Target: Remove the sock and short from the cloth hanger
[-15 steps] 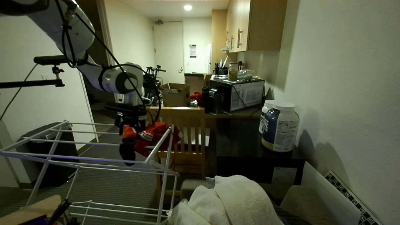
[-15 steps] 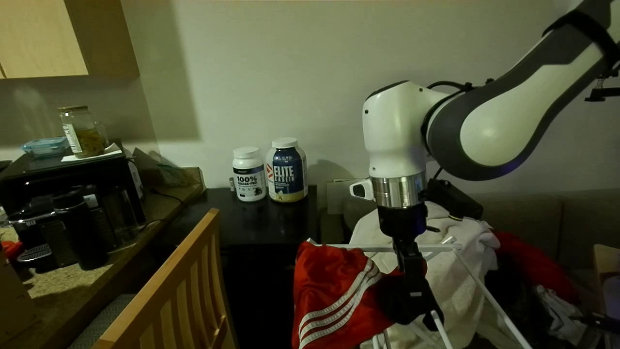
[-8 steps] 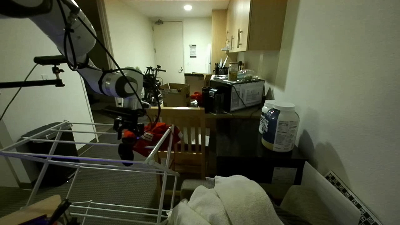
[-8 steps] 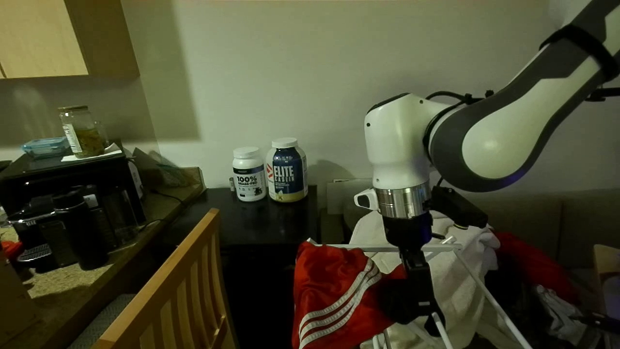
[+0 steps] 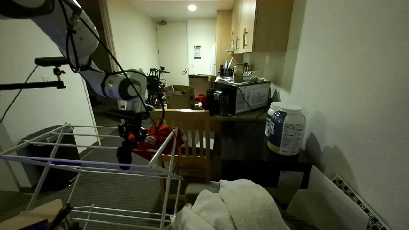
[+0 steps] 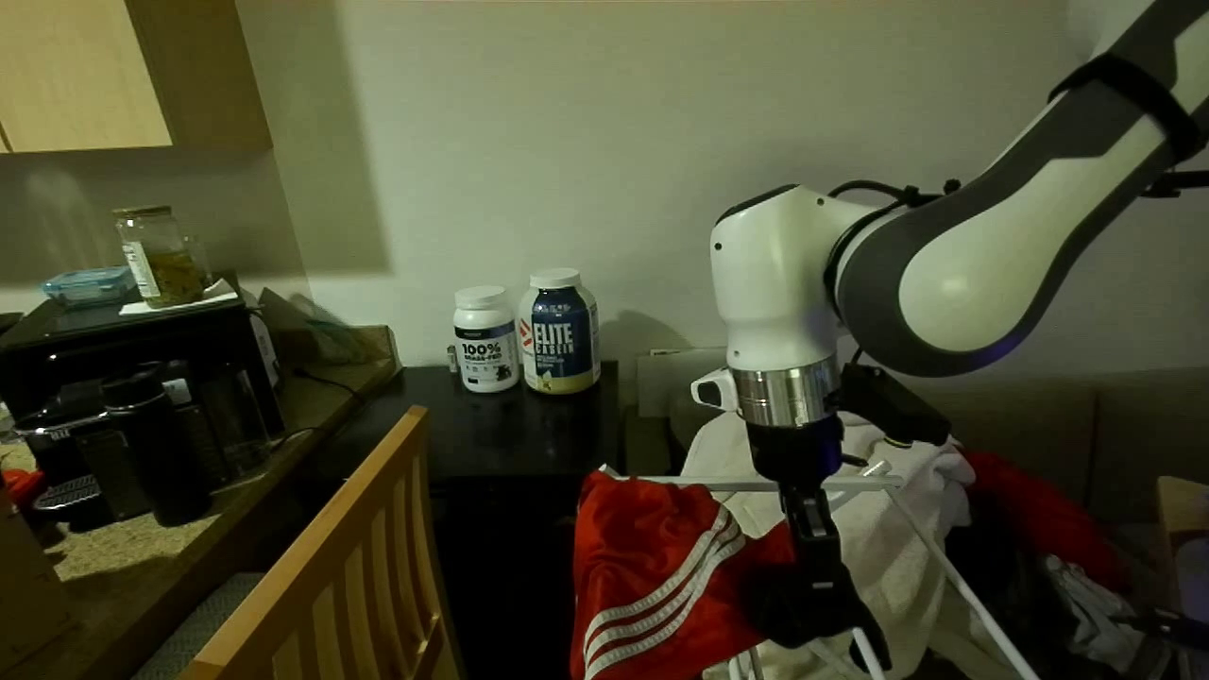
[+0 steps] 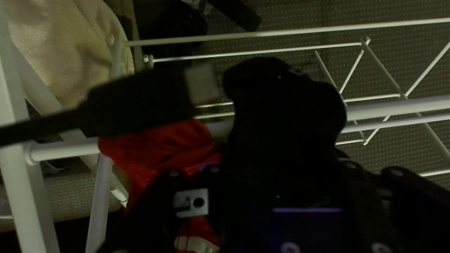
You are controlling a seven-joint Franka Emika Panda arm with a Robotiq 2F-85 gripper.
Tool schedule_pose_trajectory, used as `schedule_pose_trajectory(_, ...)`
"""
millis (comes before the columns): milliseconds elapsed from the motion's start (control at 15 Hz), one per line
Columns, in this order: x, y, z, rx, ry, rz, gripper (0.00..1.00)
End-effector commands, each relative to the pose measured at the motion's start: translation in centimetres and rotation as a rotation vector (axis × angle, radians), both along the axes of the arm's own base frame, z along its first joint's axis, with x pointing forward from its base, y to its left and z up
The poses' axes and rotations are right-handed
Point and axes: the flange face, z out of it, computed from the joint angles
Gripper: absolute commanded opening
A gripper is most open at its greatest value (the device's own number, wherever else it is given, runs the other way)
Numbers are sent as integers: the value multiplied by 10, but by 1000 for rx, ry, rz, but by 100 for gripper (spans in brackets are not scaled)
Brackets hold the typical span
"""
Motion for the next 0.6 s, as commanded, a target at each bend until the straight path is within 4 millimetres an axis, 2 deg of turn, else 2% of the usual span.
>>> schedule_pose_trajectory(0,-3,-3,-7,-30,14,-6,24)
schedule_pose_trajectory(200,-3,-4,-10,-32,25,-12,3)
schedule_pose_trajectory(333,-2,-5,-12,-32,33,-16,0)
schedule_pose_trajectory(533,1,-7,-10,-27,37,-28,2)
